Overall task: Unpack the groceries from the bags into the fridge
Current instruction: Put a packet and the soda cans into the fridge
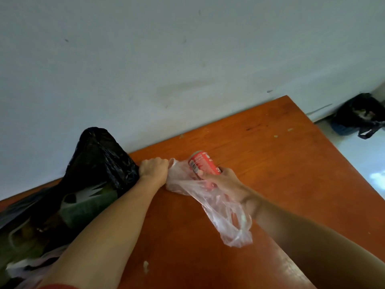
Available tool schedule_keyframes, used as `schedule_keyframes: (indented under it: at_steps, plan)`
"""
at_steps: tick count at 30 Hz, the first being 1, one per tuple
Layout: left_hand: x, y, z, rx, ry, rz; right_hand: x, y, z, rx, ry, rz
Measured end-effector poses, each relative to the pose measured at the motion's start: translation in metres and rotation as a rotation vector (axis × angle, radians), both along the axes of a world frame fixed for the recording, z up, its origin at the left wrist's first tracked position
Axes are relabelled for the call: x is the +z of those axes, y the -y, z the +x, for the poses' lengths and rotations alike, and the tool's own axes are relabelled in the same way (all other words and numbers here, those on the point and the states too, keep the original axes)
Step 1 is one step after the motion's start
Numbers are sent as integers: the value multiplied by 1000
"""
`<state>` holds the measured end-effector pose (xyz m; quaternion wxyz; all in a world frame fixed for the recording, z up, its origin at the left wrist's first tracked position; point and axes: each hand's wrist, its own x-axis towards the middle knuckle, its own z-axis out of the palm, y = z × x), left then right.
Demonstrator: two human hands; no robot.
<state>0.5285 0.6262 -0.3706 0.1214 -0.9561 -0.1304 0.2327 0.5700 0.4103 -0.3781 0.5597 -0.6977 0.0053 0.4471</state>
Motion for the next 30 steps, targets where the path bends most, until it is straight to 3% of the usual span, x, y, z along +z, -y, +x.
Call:
schedule_keyframes:
  at_steps: [4, 8, 12, 16, 24, 30]
  plan:
    - [-1, 5, -4, -17, -7, 18, 11, 11, 4, -357, -102, 98]
    - [9, 11, -4, 97, 37, -17, 34, 35, 23, -569, 24, 7]
    - [44, 27, 6, 182, 96, -175, 57, 77, 36, -555, 153, -122]
    - [94, 72, 22, 46, 277, -164, 79, 133, 31, -490, 310, -275]
    - [164, 288, 27, -317, 377, -273, 142, 317, -45, -365, 704, -525]
    - [191, 491, 0, -605, 341, -379, 198, 507, -127, -466, 817, -775]
